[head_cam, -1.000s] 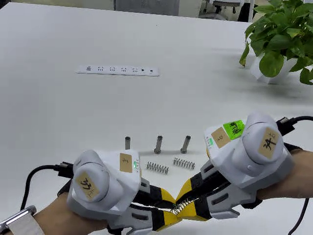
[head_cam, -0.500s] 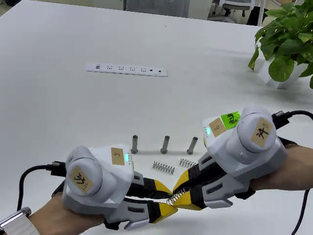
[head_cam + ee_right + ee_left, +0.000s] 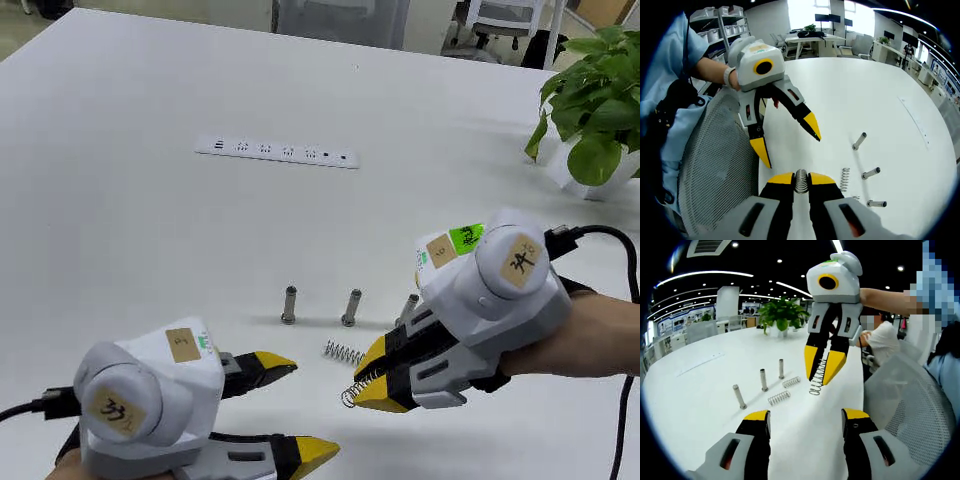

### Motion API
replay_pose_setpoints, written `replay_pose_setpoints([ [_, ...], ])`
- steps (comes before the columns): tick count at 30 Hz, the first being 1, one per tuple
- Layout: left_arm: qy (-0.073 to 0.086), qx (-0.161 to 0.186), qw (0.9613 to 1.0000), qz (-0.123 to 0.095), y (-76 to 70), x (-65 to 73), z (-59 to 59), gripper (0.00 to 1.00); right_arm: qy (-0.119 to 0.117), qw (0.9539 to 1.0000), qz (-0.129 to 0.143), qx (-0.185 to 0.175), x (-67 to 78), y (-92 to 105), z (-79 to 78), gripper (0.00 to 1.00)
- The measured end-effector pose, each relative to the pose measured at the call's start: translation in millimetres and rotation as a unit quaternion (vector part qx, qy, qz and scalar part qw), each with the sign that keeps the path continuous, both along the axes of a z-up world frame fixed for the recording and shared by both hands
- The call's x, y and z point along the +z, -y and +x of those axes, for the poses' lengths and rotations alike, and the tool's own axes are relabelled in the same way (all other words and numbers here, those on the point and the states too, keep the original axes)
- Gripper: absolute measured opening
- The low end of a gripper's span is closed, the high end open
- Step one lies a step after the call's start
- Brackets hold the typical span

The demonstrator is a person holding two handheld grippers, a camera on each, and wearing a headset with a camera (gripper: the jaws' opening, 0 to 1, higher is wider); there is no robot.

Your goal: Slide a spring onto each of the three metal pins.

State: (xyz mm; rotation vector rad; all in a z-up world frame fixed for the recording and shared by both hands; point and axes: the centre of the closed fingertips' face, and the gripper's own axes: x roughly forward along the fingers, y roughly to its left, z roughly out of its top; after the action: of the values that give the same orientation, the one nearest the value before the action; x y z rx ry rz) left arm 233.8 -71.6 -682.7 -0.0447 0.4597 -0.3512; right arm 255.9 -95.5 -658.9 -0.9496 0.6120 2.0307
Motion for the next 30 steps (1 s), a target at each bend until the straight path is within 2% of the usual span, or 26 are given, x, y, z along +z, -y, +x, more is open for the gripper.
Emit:
replay_pose_setpoints([
  [3, 0.005, 0.034, 0.9994, -0.001, -9.2, 3.1, -0.3, 0.7, 0.004, 1.0, 0.002, -0.002, -0.7, -5.1, 4.8, 0.12],
  [4, 0.011, 0.045, 0.9989, 0.001, -13.3, 5.0, 0.1, 0.73, 0.007, 1.0, 0.004, -0.002, -1.0, -7.3, 6.8, 0.12],
  [6, 0.013, 0.065, 0.9978, 0.006, -22.7, 5.2, -1.6, 0.79, 0.012, 0.9999, 0.007, 0.0, -0.6, -10.4, 9.1, 0.12],
  [7, 0.017, 0.086, 0.9961, 0.01, -29.5, 6.4, -0.4, 0.82, 0.015, 0.9998, 0.011, 0.002, 0.4, -13.2, 10.4, 0.12],
  [9, 0.028, 0.107, 0.9937, 0.018, -39.2, 8.3, -1.9, 0.89, 0.022, 0.9996, 0.015, 0.006, 1.8, -17.8, 12.9, 0.12],
  [12, 0.026, 0.127, 0.9912, 0.026, -46.0, 7.1, -3.1, 0.93, 0.034, 0.9992, 0.017, 0.015, 3.0, -22.7, 15.7, 0.12],
  [14, 0.027, 0.142, 0.9892, 0.021, -50.6, 6.1, -5.2, 0.96, 0.045, 0.9986, 0.013, 0.026, 4.6, -27.8, 18.3, 0.12],
  [19, 0.02, 0.146, 0.9889, 0.021, -53.0, 2.3, -7.6, 1.0, 0.072, 0.9962, 0.007, 0.049, 7.3, -40.5, 27.8, 0.12],
  [22, 0.024, 0.146, 0.9888, 0.02, -53.3, 4.2, -7.0, 1.0, 0.091, 0.9939, 0.009, 0.062, 9.8, -49.6, 33.8, 0.12],
  [26, 0.019, 0.151, 0.9881, 0.022, -57.4, 1.3, -7.9, 1.0, 0.126, 0.9881, 0.009, 0.087, 13.0, -68.1, 46.8, 0.12],
  [30, 0.021, 0.155, 0.9875, 0.022, -58.2, 2.1, -7.5, 1.0, 0.145, 0.9831, 0.003, 0.111, 17.9, -81.1, 49.9, 0.12],
])
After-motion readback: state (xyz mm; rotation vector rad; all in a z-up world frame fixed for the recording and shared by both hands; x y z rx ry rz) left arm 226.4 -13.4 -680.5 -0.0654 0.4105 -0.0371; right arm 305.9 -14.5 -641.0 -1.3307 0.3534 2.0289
